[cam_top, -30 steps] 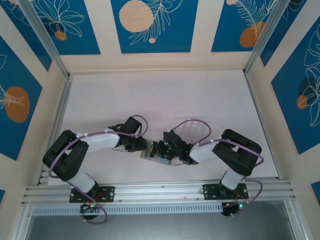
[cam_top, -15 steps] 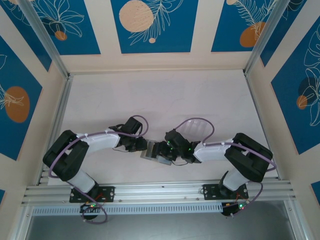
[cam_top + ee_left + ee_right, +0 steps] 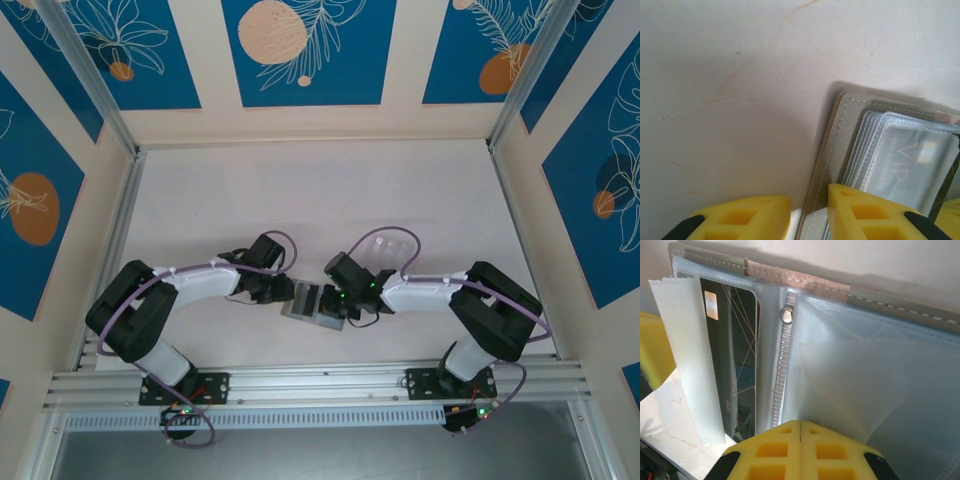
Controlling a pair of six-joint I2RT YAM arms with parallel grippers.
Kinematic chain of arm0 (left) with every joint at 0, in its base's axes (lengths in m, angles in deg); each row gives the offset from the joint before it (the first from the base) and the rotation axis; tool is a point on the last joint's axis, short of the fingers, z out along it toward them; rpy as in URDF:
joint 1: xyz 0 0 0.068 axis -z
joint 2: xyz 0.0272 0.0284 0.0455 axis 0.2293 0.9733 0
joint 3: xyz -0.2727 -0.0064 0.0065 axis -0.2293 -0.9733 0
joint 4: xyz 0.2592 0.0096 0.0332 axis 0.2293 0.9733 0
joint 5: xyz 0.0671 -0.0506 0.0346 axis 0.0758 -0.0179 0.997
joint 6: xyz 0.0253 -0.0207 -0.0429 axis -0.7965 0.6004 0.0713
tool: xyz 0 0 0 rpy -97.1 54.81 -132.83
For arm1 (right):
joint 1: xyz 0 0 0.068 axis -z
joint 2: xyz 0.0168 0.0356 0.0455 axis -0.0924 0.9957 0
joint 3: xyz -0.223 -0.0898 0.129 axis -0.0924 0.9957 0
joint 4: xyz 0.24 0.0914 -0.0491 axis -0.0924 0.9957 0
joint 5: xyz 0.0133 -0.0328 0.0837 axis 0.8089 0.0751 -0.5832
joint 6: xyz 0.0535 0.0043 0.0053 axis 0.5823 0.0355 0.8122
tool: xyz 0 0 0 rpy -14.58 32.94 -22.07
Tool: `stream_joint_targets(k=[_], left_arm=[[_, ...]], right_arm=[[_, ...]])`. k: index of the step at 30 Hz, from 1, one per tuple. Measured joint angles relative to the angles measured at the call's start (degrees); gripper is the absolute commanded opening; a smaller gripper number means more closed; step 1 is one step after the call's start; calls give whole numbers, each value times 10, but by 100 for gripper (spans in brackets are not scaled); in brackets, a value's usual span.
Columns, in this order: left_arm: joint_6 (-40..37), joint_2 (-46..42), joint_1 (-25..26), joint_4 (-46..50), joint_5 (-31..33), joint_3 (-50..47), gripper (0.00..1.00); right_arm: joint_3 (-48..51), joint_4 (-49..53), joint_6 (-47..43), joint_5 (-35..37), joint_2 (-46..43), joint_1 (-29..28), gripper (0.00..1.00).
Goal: Put the credit cards into the card holder
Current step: Insert the credit card into the card slot, then close the card holder at the bottom-center of the table.
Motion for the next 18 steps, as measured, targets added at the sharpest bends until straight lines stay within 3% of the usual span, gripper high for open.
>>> stream_joint_targets(k=[12,18], left_arm=[[0,0,0,-2,0,-1,29],[2,0,2,-2,3,-2,29]], right_arm=[[-77,61,-29,-2,56,-5,2],[-77,51,-33,-9,56,-13,15]])
